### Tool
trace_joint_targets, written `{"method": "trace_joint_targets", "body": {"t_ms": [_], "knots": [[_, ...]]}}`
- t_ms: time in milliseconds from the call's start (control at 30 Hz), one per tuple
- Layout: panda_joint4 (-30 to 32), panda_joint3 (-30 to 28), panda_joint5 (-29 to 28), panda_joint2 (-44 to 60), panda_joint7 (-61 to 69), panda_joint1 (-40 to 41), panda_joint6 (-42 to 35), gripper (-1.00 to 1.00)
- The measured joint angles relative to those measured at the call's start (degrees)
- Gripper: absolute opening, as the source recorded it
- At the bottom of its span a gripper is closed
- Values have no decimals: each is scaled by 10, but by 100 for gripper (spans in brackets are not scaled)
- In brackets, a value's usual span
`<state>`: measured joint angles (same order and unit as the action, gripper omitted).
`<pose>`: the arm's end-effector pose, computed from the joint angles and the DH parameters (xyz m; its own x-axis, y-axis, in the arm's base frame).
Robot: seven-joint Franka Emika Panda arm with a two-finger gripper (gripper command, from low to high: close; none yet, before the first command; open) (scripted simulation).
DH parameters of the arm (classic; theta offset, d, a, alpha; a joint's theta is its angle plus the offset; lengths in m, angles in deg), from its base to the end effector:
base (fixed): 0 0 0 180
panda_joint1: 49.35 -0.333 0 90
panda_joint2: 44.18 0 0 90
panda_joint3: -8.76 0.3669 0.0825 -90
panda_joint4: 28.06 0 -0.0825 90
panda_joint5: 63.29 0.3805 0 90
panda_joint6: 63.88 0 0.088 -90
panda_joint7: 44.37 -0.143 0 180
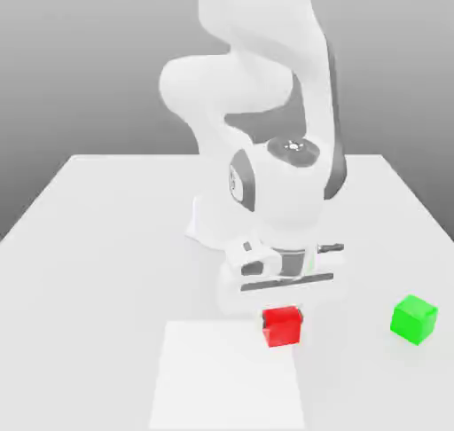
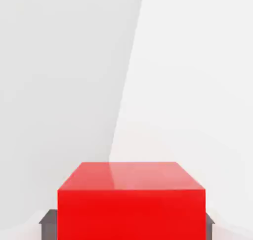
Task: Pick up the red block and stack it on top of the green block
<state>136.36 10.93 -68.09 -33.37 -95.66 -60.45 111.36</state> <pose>0.3404 0.0878 0.1627 0.8360 -0.5487 0.0003 -0.5487 -0.8360 -0.0005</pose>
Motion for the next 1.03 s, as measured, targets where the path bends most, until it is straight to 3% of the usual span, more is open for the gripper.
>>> {"method": "trace_joint_targets", "body": {"t_ms": [100,333,700,900,933,1033], "knots": [[2,6,6,-15,5,4,-13,-100],[16,22,54,-145,33,-4,-129,-100],[-125,115,43,-108,-136,-181,-233,-100],[-149,95,-10,-9,-197,-212,-160,-100],[-150,90,-19,5,-203,-215,-147,100],[-150,90,-19,5,-203,-215,-147,100]]}}
